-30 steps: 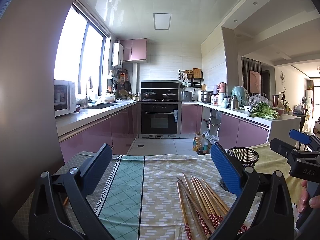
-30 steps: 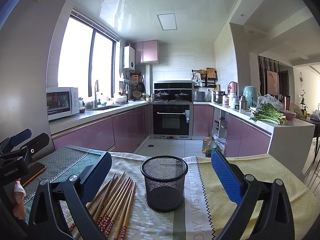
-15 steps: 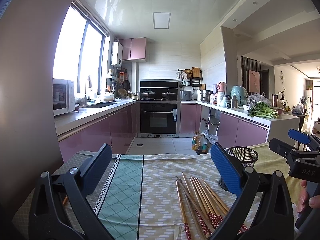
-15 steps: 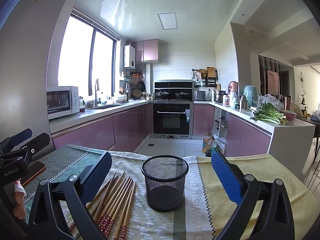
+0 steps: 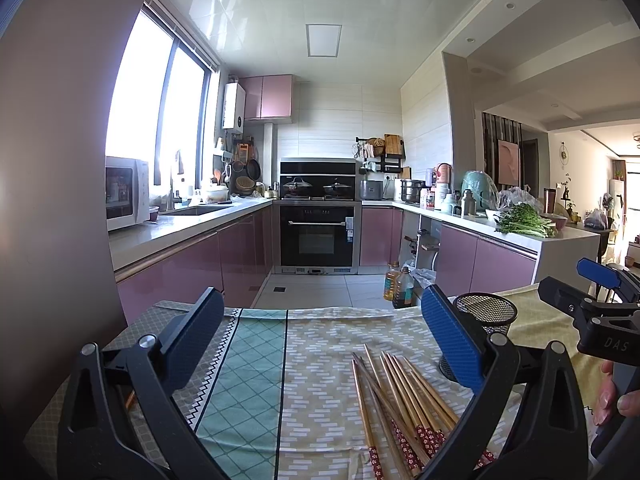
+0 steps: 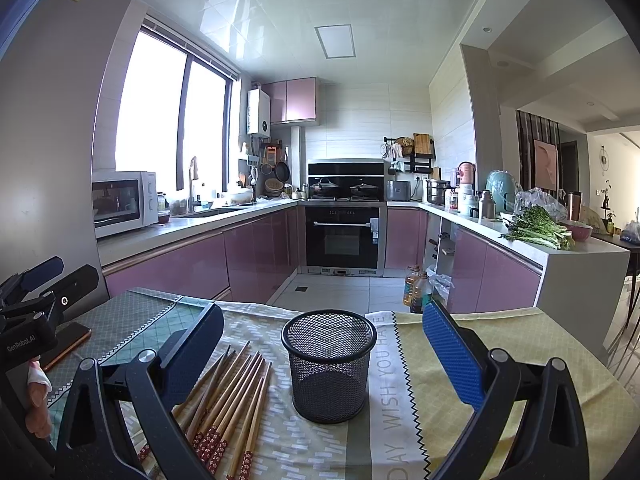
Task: Organize utensils
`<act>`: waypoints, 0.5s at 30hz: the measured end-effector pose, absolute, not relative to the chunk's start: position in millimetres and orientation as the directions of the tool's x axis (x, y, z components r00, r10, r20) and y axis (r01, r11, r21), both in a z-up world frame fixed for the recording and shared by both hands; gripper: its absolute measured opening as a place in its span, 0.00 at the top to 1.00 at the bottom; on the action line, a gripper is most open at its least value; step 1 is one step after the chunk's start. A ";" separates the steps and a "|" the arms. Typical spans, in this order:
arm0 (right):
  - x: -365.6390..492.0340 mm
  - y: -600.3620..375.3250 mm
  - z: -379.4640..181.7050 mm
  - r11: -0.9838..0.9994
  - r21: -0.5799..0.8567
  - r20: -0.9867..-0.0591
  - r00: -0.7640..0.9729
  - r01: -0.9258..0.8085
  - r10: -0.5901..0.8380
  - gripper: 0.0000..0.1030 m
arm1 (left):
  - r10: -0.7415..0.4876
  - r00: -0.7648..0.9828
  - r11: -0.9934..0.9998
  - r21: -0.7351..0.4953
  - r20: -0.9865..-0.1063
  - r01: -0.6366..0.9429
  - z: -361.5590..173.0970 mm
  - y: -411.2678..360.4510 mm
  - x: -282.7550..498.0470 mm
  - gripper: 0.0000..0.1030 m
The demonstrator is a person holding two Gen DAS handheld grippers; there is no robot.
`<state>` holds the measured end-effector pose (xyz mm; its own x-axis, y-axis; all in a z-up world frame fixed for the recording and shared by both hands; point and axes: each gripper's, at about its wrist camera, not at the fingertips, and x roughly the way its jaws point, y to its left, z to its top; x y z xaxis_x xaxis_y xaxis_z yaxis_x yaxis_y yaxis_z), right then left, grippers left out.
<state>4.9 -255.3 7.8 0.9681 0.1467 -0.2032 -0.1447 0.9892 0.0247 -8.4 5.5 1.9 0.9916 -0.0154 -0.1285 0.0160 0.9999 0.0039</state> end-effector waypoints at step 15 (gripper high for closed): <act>6.8 -256.5 7.6 0.990 0.028 -0.211 0.967 -0.140 0.143 0.06 | -0.017 0.991 1.000 0.007 -0.133 0.018 -0.1 4.8 -7.2 0.06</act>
